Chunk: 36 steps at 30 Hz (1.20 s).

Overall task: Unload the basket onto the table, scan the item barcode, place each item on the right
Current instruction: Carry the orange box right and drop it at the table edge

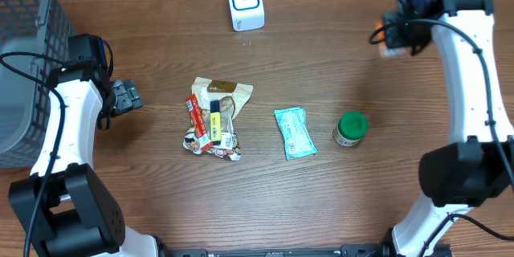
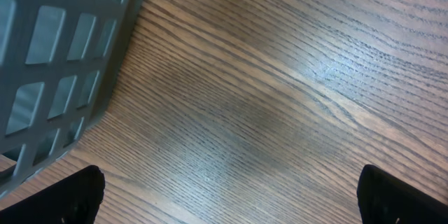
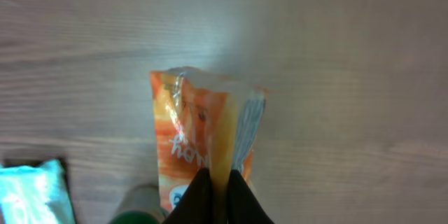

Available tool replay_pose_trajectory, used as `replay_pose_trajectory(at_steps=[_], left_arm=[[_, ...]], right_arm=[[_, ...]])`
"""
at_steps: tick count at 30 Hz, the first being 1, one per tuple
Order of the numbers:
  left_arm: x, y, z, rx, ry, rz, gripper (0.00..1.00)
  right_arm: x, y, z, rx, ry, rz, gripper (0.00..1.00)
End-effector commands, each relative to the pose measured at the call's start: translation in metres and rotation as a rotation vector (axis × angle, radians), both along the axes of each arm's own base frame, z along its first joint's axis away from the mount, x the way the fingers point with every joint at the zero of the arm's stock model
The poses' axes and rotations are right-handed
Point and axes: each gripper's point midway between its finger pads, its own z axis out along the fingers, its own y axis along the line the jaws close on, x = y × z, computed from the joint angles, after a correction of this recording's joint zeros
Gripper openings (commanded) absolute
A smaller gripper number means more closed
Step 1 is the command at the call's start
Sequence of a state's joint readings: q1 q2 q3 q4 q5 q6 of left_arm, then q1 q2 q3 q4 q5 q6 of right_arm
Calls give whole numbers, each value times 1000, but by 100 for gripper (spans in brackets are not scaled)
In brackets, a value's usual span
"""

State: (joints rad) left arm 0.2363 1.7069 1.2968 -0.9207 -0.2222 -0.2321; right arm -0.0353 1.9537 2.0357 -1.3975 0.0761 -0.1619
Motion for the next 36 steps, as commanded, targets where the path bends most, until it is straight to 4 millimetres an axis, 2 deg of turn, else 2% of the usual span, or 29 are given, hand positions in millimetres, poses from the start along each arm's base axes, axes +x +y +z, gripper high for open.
replay_pose_trajectory(at_steps=[1,5,8,9,10,13,15,19,20,23,31,33,36], left_arm=[[3,3,12,23,-26,-9,100],[3,3,12,22,-26,-9,100],[3,3,12,22,-27,-8,100],[3,3,12,22,-27,-8,100],[3,3,12,22,-27,-8,100],[3,3,12,23,-26,-9,100],[3,3,12,23,-26,-9,100],[3,3,12,23,-26,-9,100],[3,3,12,23,-26,-9,100],[3,3,12,23,-26,-9,100],[3,3,12,23,-26,-9,100],[3,3,12,23,-26,-9,100],[3,3,12,22,-27,-8,100]], right_arm=[[-15,-19,-41,71,95,-94,9],[-26,-46,-87,79,141,-163,11],[-33,-59,-111,84,155,-202,17],[-34,-62,-115,86,155,-218,31],[-34,-64,-117,90,149,-236,35],[-26,-65,-111,104,112,-257,36],[-21,-55,-100,147,94,-237,37],[-10,-11,-63,327,49,-172,39],[-7,18,-43,446,33,-139,41],[-15,63,-23,567,47,-45,43],[-50,150,-30,542,183,146,44],[-58,165,-34,485,199,192,45],[-66,177,-44,368,215,205,47]])
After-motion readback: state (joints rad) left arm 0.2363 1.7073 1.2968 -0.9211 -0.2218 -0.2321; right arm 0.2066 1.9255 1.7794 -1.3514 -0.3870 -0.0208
